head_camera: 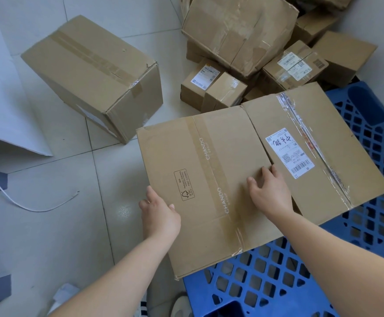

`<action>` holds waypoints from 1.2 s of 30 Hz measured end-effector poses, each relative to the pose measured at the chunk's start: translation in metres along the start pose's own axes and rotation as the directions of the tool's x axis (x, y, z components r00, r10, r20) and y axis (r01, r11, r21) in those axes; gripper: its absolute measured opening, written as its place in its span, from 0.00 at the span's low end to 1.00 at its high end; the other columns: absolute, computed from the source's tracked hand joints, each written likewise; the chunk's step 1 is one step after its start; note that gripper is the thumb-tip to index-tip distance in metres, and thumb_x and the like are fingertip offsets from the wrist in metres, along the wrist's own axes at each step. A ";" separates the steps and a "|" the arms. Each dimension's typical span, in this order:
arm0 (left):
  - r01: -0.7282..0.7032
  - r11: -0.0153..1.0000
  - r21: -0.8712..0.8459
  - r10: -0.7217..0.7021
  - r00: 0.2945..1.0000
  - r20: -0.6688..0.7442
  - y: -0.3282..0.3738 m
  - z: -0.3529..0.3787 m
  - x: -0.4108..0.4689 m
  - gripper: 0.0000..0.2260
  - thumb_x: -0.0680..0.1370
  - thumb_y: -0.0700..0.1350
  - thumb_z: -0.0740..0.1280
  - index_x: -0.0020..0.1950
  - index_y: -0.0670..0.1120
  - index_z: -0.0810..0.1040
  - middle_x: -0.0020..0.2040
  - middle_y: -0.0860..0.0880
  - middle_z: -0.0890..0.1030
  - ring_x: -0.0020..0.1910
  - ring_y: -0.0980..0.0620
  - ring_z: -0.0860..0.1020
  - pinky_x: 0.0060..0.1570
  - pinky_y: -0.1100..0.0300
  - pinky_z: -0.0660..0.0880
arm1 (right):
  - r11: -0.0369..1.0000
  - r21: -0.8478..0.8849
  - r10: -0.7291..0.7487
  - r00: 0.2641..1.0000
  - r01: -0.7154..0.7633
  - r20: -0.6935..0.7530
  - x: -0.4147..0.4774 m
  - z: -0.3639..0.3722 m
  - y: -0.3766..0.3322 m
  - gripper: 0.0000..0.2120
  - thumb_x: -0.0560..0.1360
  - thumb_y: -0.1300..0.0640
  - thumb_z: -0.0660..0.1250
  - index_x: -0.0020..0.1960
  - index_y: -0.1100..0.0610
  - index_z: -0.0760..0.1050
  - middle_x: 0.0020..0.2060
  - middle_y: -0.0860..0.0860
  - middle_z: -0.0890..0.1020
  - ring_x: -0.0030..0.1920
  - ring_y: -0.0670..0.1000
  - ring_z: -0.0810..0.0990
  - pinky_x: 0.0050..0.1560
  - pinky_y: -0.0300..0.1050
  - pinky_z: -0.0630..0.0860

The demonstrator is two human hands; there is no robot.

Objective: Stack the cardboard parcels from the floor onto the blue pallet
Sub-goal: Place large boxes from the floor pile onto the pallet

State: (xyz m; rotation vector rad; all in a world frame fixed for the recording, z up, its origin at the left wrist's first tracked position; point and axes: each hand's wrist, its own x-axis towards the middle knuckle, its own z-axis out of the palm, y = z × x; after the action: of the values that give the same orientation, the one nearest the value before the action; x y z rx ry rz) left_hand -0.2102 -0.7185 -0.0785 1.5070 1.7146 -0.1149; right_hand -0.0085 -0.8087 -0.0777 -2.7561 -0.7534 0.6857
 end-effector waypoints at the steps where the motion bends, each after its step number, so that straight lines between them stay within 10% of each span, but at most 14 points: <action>1: -0.004 1.000 0.010 0.004 1.000 0.011 0.002 -0.001 0.000 0.29 0.80 0.41 0.60 0.77 0.43 0.48 0.71 0.38 0.60 0.62 0.38 0.72 0.58 0.51 0.70 | 0.999 -0.027 -0.028 1.000 0.028 -0.007 -0.003 0.002 -0.004 0.25 0.79 0.49 0.57 0.72 0.60 0.62 0.74 0.55 0.58 0.74 0.54 0.57 0.69 0.48 0.61; 36: -0.188 0.979 -0.074 0.175 0.971 -0.161 0.181 -0.260 0.104 0.24 0.81 0.56 0.55 0.74 0.47 0.63 0.71 0.42 0.66 0.69 0.41 0.67 0.67 0.49 0.64 | 0.906 0.361 -0.219 0.975 0.221 -0.046 0.034 -0.103 -0.306 0.24 0.81 0.49 0.50 0.75 0.55 0.57 0.74 0.51 0.62 0.73 0.51 0.59 0.70 0.50 0.59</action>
State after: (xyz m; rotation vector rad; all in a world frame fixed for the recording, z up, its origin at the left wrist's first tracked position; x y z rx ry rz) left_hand -0.1816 -0.4419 0.1052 1.6334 1.6678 0.1759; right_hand -0.0638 -0.5379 0.0938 -2.2948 -0.8262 0.6920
